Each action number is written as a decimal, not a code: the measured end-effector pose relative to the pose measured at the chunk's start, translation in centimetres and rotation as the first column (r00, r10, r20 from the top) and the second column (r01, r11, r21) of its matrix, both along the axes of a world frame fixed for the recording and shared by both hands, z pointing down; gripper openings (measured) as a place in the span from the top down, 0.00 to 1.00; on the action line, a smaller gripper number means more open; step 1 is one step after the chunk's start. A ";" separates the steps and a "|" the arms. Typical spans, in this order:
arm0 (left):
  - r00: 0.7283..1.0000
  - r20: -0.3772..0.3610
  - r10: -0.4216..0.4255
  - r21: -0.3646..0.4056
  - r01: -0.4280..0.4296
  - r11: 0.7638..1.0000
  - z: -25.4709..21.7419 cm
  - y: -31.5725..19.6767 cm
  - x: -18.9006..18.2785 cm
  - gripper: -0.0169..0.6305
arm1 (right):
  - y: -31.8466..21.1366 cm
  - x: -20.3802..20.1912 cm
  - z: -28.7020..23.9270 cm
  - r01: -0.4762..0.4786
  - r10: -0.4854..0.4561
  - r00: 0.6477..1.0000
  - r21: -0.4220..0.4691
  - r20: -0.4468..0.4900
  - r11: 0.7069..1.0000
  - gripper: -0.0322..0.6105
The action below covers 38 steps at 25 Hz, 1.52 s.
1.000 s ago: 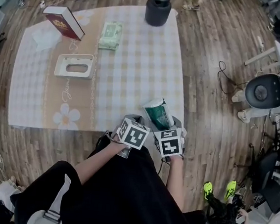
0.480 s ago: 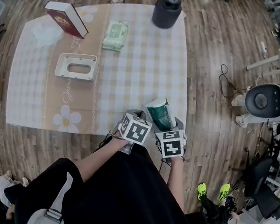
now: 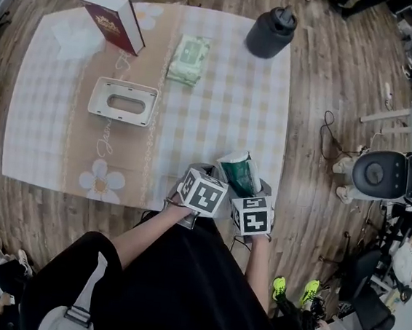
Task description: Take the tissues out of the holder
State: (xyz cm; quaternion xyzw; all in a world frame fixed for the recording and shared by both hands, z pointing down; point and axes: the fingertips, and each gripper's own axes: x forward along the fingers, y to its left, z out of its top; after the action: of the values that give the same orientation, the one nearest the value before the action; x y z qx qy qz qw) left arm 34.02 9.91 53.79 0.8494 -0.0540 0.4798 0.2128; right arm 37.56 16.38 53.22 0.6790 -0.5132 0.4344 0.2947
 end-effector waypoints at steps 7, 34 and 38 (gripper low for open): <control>1.000 0.006 -0.025 -0.050 0.025 0.998 0.9 -2.1 -1.0 0.96 | -3.0 1.6 0.4 0.004 -0.005 1.000 -0.024 -0.029 1.000 0.48; 0.952 0.042 -0.303 -0.053 0.305 0.951 2.3 -7.5 -1.4 0.96 | -16.0 9.2 1.4 0.257 -0.259 0.963 -0.038 -0.074 0.966 0.48; 0.938 0.050 -0.342 -0.050 0.345 0.937 2.5 -7.8 -2.4 0.96 | -17.9 9.0 1.6 0.295 -0.297 0.952 -0.042 -0.077 0.955 0.48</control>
State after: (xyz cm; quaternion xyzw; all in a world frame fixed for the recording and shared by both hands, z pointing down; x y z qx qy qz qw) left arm 31.65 2.09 56.25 0.8106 -0.1918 0.4537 0.3166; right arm 46.59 -1.49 54.85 0.6074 -0.5900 0.3645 0.3874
